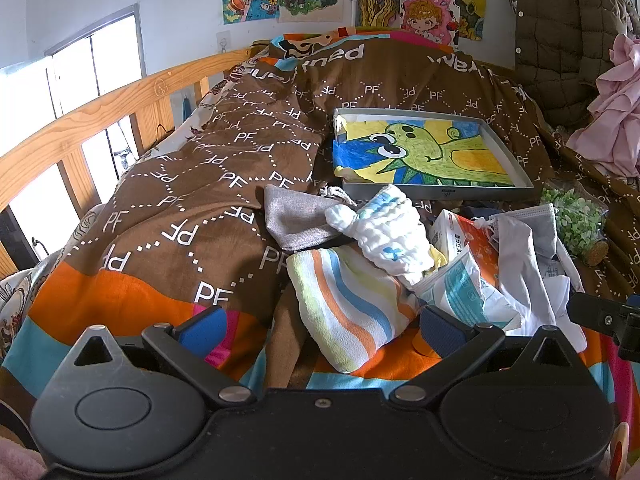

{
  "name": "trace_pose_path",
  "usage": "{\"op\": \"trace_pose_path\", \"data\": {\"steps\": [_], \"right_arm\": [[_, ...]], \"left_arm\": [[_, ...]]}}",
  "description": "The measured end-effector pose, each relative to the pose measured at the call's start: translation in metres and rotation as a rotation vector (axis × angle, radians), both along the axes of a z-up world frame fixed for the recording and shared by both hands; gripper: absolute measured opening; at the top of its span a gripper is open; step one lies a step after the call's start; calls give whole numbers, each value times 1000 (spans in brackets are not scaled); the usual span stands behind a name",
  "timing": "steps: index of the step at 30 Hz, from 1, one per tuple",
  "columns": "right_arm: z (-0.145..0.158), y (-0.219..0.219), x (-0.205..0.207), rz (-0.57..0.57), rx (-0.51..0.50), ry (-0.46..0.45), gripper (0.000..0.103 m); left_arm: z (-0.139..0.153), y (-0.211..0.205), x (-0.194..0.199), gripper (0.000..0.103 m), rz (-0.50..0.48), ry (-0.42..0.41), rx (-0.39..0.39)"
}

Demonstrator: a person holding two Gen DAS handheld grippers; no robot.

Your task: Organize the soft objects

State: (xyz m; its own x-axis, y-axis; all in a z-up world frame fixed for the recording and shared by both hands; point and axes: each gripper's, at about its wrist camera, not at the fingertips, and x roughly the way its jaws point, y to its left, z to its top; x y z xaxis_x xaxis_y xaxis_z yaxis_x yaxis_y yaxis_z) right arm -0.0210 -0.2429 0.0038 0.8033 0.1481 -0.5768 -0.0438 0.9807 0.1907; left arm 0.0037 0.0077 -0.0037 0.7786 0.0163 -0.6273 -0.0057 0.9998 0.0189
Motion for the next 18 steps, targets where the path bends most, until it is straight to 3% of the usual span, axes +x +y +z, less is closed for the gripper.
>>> {"op": "trace_pose_path", "data": {"steps": [18], "right_arm": [[0,0,0,7,6,4,103]], "left_arm": [[-2,5,3,102,3,35,-43]]}}
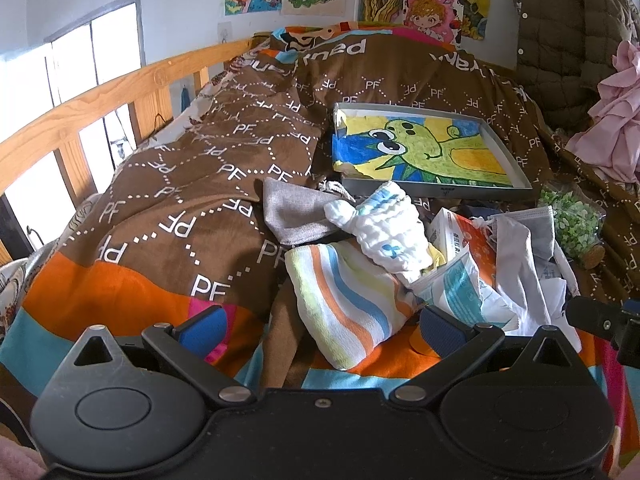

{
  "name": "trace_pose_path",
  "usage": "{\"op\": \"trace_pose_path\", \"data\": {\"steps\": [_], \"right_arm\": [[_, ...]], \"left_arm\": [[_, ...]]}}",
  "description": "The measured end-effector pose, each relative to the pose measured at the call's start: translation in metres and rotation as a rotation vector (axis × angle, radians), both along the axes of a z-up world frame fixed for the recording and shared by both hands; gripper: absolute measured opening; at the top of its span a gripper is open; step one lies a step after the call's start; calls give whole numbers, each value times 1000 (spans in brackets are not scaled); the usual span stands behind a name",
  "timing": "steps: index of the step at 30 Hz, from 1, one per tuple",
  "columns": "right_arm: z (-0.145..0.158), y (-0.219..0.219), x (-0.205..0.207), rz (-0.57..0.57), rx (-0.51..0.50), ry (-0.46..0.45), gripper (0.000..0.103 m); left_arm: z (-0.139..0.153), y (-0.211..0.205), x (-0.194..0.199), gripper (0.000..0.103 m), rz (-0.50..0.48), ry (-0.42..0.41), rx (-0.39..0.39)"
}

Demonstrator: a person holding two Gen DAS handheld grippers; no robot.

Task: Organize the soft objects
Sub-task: 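Grasp the striped towel with the left tool while the right tool grasps the blue-print white bag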

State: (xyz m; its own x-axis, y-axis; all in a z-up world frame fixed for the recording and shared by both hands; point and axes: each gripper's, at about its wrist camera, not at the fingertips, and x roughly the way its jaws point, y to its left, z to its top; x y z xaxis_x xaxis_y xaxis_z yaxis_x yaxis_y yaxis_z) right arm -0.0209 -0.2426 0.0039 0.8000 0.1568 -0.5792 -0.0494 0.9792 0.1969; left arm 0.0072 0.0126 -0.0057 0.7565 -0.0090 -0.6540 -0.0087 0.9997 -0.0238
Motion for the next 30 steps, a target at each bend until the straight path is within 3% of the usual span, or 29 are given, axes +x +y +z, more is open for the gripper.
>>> {"op": "trace_pose_path", "data": {"steps": [5,9,15,18,21,24,30], "right_arm": [[-6,5,6,54,21,30,103],[-8,17,11,122,-8,29,103],[-13,33,30,264,-24,52,103],[-18,42,45,340,-62,37,103],[-25,56,56,422,-178,-11,103],[-36,68,65,476,-288,-53,103],[-47,70,74,503,-264,-22,103]], "left_arm": [[15,16,15,102,-110,47,-73],[22,16,25,102,-178,19,5],[11,21,60,102,-247,128,23],[-8,27,81,102,-263,217,-48],[-23,32,93,102,-229,275,-121],[-34,32,99,102,-222,308,-140],[-48,37,112,101,-215,344,-203]]}}
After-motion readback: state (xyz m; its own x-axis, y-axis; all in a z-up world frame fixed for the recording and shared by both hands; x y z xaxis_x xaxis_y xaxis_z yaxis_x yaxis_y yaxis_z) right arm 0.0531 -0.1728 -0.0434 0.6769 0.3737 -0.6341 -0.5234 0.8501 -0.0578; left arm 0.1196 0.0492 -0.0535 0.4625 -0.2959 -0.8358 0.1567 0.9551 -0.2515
